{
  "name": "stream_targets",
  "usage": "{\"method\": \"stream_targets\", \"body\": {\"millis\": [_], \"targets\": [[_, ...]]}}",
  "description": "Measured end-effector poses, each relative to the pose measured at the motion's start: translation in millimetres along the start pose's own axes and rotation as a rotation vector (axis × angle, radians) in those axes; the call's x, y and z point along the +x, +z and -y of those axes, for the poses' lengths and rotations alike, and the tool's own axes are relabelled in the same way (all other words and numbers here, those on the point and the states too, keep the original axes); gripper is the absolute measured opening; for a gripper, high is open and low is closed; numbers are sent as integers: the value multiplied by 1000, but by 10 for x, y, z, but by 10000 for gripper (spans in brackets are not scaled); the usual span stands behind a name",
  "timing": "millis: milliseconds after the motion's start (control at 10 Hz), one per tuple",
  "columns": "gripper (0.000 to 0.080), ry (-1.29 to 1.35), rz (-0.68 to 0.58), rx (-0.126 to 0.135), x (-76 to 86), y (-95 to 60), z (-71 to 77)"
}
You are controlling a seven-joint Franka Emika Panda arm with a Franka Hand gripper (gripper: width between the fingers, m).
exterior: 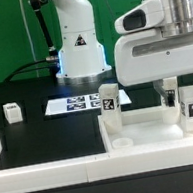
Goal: Assemble square table
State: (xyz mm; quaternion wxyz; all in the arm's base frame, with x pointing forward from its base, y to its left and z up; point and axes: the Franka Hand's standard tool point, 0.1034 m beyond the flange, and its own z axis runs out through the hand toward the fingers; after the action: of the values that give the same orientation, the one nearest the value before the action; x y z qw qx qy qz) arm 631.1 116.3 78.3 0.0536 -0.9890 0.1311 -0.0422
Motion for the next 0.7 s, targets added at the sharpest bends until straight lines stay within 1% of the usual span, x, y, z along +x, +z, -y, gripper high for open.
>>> {"method": "stream_targets", "body": {"millis": [100,200,300,400,600,700], "targets": [[368,35,0,1,-1,0,1],[290,120,2,0,-2,3,-10],[290,150,2,0,-1,3,-12],[290,238,2,0,-1,4,-17],[290,562,-8,-7,-10,6,-30],[290,738,-21,10,-16,11,-49]]}}
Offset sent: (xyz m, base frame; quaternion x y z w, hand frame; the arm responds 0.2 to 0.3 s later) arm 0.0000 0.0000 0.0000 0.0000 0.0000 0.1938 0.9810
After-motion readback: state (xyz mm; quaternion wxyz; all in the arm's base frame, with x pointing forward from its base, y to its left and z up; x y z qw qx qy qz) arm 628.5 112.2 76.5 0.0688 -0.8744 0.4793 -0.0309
